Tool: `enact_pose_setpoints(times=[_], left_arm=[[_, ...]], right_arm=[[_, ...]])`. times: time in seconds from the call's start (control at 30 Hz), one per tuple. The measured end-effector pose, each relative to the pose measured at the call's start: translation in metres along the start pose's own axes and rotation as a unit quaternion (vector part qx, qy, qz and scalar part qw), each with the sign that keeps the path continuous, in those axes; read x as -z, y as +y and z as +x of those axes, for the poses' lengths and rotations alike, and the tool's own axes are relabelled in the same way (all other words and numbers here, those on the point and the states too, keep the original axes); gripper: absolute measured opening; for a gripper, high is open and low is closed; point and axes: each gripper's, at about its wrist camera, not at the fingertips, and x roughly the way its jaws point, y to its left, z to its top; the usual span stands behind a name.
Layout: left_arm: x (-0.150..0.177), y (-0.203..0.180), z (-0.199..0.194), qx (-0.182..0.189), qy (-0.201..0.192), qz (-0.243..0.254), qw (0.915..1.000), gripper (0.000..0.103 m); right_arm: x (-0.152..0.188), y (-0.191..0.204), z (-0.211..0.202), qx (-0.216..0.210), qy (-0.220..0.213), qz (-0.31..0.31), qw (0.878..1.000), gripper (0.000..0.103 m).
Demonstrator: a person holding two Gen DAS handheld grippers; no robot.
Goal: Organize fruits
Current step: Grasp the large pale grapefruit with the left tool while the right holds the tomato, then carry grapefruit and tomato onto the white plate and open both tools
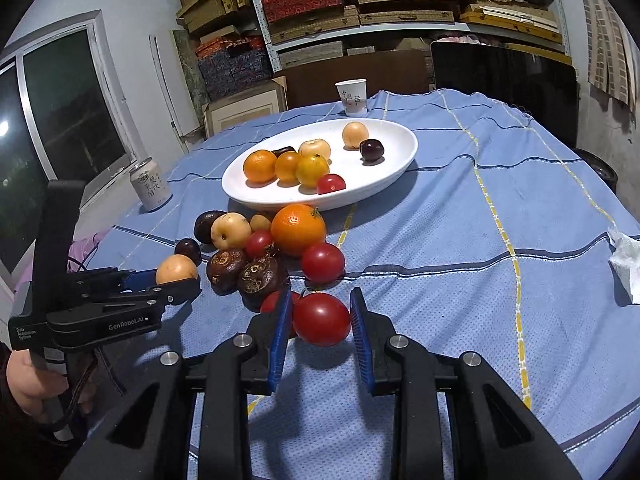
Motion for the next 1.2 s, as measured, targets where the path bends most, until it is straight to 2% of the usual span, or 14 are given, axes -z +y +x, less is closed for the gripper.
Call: enact_pose_setpoints(times=[0.33, 0.5, 1.2], left_arm=[[-0.001, -0.005, 0.001, -0.012, 0.003, 0.01, 0.9999, 0.043], [-0.001, -0.003, 0.0, -0.007, -0.001, 0.004, 1.0, 0.042], [0.002, 0.009, -0.019, 0.006, -0.047, -0.021, 0.9987, 0.042]], right_arm=[[0.0, -0.001, 0.0, 0.0, -0.001, -0.001, 1.0, 0.03], [0.0, -0.001, 0.0, 0.0, 0.001, 0.0, 1.0, 0.03], [0.0, -0.003, 0.0, 0.002, 0.0, 0.002, 1.0, 0.03]])
